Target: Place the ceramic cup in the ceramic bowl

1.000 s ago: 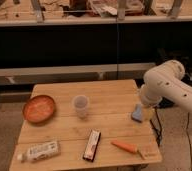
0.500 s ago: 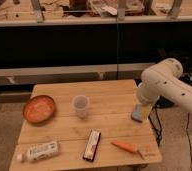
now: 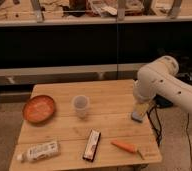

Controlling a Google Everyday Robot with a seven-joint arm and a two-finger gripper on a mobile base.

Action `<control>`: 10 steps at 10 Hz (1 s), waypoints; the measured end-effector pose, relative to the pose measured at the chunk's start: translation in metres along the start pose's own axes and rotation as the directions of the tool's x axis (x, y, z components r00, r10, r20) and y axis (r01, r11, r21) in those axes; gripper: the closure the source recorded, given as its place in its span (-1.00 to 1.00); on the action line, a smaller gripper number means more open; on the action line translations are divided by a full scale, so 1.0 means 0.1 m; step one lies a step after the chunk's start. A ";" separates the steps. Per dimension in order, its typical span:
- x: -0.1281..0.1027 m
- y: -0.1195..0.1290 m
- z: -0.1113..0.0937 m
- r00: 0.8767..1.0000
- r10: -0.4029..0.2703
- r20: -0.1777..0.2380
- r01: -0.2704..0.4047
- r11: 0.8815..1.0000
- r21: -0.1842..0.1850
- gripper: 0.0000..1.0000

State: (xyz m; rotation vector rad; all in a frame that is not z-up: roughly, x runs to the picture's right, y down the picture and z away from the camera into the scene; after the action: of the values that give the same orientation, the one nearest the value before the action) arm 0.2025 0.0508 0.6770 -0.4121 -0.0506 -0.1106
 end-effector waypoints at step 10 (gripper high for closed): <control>-0.50 -0.26 -0.07 0.994 -0.110 0.014 0.109 0.993 0.045 -0.60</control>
State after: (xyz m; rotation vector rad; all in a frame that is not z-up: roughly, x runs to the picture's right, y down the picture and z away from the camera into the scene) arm 0.1504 0.0293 0.6768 -0.3658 -0.0916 -0.2136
